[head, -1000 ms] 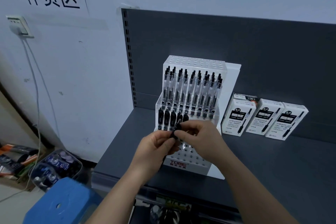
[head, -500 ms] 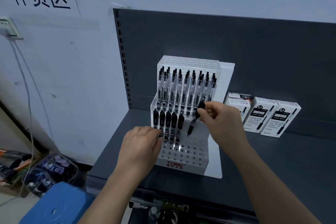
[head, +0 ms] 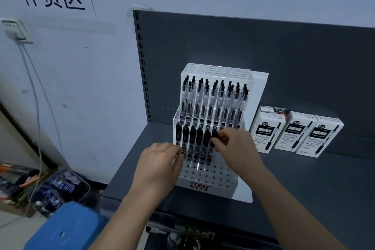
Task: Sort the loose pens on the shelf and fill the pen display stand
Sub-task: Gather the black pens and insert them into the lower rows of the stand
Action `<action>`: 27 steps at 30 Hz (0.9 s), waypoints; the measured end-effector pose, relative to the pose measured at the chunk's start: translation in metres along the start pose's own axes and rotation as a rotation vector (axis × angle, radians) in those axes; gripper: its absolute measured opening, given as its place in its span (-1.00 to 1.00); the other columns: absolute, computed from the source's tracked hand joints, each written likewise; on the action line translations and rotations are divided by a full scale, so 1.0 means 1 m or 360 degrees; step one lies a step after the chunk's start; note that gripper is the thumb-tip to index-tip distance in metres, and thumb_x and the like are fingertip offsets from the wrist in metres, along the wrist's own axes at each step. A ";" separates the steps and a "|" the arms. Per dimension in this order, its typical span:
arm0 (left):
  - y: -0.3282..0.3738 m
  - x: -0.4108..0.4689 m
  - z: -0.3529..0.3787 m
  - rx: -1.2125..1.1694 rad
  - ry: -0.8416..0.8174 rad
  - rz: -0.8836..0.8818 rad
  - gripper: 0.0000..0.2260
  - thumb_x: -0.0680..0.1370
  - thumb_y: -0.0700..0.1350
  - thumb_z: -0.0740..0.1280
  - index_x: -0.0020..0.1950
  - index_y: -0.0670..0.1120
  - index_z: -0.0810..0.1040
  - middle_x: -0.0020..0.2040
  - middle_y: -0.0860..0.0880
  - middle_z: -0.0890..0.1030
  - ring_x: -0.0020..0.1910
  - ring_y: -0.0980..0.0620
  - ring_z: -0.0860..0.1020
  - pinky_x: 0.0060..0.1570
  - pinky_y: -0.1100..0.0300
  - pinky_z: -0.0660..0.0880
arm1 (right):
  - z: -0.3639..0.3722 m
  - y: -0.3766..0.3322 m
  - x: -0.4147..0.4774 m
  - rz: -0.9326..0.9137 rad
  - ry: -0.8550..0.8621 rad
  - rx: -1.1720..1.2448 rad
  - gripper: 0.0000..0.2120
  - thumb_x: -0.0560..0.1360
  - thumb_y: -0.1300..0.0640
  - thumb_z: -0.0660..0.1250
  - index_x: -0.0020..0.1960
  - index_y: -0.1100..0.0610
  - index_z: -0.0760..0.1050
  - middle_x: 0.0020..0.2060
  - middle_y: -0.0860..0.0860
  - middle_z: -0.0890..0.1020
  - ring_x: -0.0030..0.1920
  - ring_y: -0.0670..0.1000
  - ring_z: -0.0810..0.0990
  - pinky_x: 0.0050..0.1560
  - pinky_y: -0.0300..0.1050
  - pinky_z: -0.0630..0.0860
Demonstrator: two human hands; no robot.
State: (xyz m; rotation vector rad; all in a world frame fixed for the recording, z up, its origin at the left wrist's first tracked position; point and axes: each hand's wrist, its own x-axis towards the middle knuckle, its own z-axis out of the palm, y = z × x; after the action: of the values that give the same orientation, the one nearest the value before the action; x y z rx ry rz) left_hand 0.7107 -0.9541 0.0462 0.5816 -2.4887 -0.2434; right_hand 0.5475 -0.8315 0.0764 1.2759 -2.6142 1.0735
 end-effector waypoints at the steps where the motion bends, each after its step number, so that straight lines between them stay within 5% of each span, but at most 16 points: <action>1: 0.001 0.000 0.000 -0.0003 0.0013 -0.0006 -0.89 0.44 -0.16 0.45 -0.05 -0.07 0.67 -0.16 0.03 0.68 -0.22 -0.07 0.63 -0.21 0.05 0.56 | 0.000 0.000 0.000 0.0011 -0.0010 -0.0004 -0.84 0.54 0.09 0.36 -0.09 0.19 0.60 -0.29 0.04 0.67 -0.32 0.02 0.61 -0.20 0.06 0.61; 10: 0.021 0.004 0.000 -0.0132 -0.0040 0.0026 -0.85 0.53 -0.06 0.32 0.01 -0.03 0.66 -0.13 0.08 0.67 -0.18 0.00 0.60 -0.16 0.10 0.52 | -0.008 0.003 -0.013 0.0071 0.0031 -0.0107 -0.78 0.53 -0.02 0.35 -0.02 0.13 0.63 -0.23 -0.03 0.64 -0.21 -0.03 0.59 -0.09 -0.10 0.58; 13: 0.033 0.009 0.001 -0.0135 -0.0043 0.0093 -0.76 0.53 -0.01 0.22 -0.02 -0.05 0.66 -0.15 0.07 0.67 -0.20 0.02 0.60 -0.21 0.10 0.55 | -0.015 0.013 -0.028 0.0091 0.0065 -0.0166 -0.74 0.56 -0.05 0.30 0.08 0.11 0.61 -0.11 -0.01 0.68 -0.10 0.00 0.62 -0.02 -0.05 0.57; 16: 0.051 0.015 0.007 -0.0150 -0.0053 0.0190 -0.69 0.52 0.01 0.16 -0.05 -0.07 0.67 -0.14 0.03 0.68 -0.20 0.00 0.62 -0.20 0.09 0.58 | -0.026 0.025 -0.043 0.0120 0.0110 -0.0248 -0.67 0.57 -0.04 0.27 0.28 0.06 0.53 0.09 -0.03 0.64 0.09 -0.01 0.59 0.04 -0.22 0.43; 27: 0.182 0.024 0.048 -0.0339 -0.0162 0.0498 -0.70 0.50 0.02 0.17 0.00 -0.06 0.65 -0.10 0.00 0.68 -0.15 -0.04 0.63 -0.12 0.07 0.55 | -0.121 0.104 -0.122 0.0506 0.0226 -0.0488 -0.57 0.57 -0.07 0.24 0.40 0.03 0.39 0.30 -0.06 0.52 0.29 -0.05 0.47 0.17 -0.22 0.38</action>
State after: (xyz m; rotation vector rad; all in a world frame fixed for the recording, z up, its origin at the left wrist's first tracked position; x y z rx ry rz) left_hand 0.6014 -0.8009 0.0720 0.0921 -2.5639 -0.4167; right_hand 0.5242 -0.6323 0.0706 0.7153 -2.7887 0.7175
